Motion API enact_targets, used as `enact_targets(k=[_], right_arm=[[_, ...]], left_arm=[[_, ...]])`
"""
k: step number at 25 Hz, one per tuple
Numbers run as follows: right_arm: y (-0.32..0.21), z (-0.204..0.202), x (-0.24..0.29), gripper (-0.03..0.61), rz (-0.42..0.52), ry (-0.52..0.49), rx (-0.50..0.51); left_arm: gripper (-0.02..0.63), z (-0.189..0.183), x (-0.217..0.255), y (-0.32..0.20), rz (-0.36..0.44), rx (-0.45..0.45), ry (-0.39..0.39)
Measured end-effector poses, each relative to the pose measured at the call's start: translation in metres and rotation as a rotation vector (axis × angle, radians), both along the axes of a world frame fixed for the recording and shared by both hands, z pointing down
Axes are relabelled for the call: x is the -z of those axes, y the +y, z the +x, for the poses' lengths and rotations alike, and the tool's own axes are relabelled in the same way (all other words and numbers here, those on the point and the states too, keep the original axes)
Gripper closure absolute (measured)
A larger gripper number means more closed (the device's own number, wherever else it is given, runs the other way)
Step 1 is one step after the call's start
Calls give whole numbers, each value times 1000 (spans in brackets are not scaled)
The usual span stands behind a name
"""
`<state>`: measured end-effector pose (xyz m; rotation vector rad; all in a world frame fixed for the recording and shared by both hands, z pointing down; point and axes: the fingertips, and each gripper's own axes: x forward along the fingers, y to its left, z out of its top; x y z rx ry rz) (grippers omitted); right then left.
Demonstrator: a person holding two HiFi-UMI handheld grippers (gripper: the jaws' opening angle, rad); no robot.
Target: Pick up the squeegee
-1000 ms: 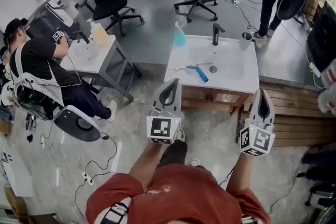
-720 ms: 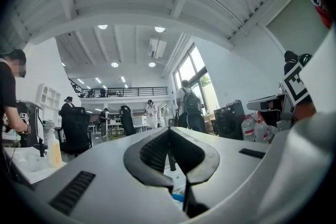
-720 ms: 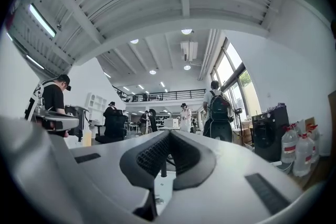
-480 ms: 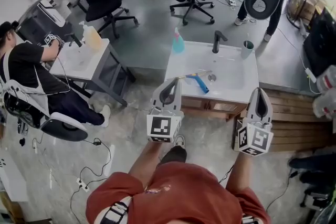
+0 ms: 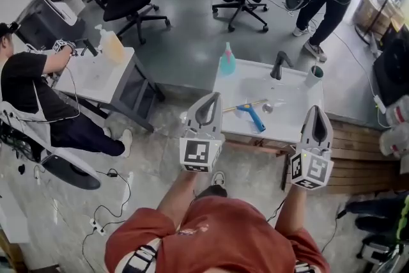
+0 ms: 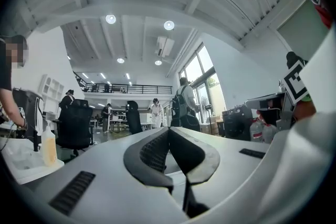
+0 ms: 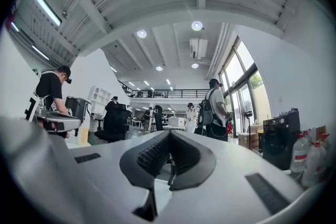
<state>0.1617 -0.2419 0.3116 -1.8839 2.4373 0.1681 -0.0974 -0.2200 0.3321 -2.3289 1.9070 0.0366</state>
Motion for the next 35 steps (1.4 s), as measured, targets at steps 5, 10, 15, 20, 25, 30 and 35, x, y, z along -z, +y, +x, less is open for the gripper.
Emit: enact_targets(k=[5, 10, 15, 20, 25, 30, 35], right_arm=[[-41, -35, -8, 571, -21, 16, 4], [-78, -60, -24, 571, -54, 33, 1], [-106, -81, -33, 571, -75, 47, -6], [-124, -99, -42, 571, -89, 60, -2], [-141, -102, -56, 571, -115, 62, 5], [-161, -101, -81, 571, -155, 59, 26], [-184, -93, -109, 571, -219, 64, 59]], left_arm=[[595, -35, -12, -41, -22, 4, 15], [595, -57, -27, -80, -40, -3, 30], [595, -73, -39, -110, -67, -22, 34], [596, -83, -51, -132, -81, -33, 39], [595, -80, -65, -148, -106, -44, 33], [596, -71, -82, -163, -134, -42, 21], [595, -55, -107, -182, -187, -32, 31]])
